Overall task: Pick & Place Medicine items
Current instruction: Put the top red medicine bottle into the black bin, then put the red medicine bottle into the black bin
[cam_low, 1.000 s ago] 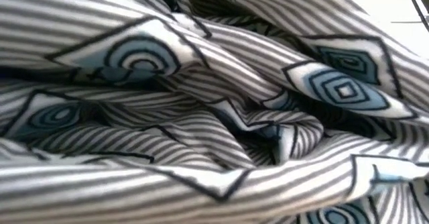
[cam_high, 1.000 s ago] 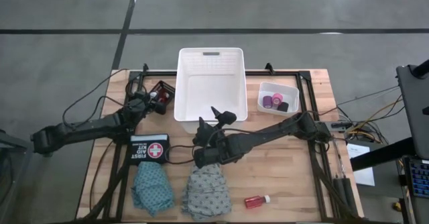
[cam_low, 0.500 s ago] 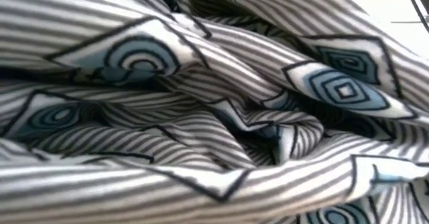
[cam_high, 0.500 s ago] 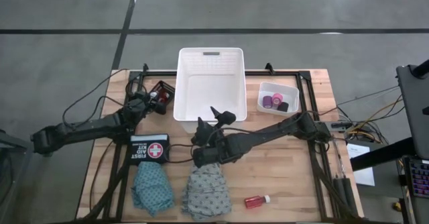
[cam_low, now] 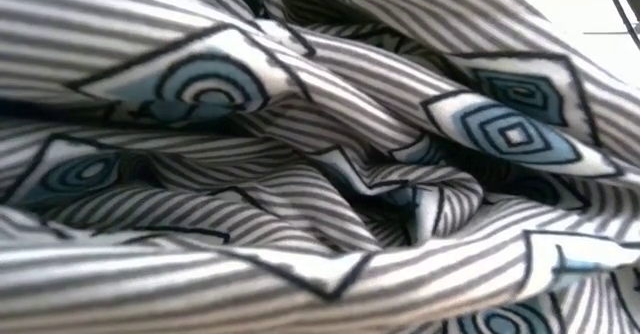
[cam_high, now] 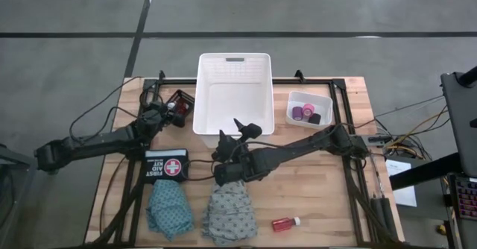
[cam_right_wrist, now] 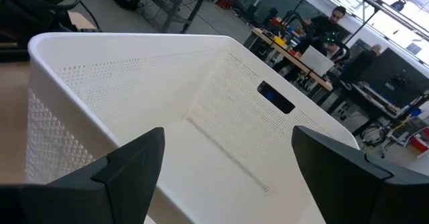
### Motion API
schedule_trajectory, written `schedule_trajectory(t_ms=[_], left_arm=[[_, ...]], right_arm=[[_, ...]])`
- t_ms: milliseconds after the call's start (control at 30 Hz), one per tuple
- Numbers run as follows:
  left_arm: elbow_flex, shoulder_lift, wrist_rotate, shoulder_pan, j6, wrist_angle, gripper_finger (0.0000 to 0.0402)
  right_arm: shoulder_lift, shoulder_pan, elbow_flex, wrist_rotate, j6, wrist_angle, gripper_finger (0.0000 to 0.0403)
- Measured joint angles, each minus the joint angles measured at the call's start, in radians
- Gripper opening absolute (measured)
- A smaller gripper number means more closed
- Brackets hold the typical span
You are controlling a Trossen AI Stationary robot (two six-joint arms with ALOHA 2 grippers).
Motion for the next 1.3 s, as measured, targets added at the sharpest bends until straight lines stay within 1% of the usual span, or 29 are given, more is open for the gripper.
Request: schedule_trajectory(t_ms=[200,300,400,467,767,900,1100,1300], left_arm=[[0.000,0.000,0.000,0.000,0.004,-0.007,0.0134],[0.000,0.000,0.000,0.000,0.053,-0.016,0.0134],[0.000,0.000,0.004,0.000,0.065,-0.020,0.0140],[0.000,0.003,0.021,0.000,0.065,-0.057,0.0152],[0.000,0.002,0.032,0.001,0.064,-0.057,0.0247],[0.000,0.001,0.030,0.001,0.061,-0.051,0.0278],[0.000,0.001,0.026,0.001,0.061,-0.049,0.0296],[0.007,0.000,0.026,0.001,0.062,-0.017,0.0288]], right_arm=[[0.000,0.000,0.000,0.003,0.000,0.001,0.0325],[0.000,0.001,0.000,0.003,0.000,0.001,0.0325],[0.000,0.001,0.001,0.003,0.000,0.002,0.0325],[0.000,0.001,0.001,0.003,0.000,0.002,0.0325],[0.000,0.001,0.002,0.003,0.000,0.002,0.0325],[0.000,0.002,0.002,0.002,0.000,0.002,0.0325],[0.000,0.002,0.002,0.002,0.000,0.002,0.0325],[0.000,0.002,0.002,-0.001,0.000,0.002,0.0325]])
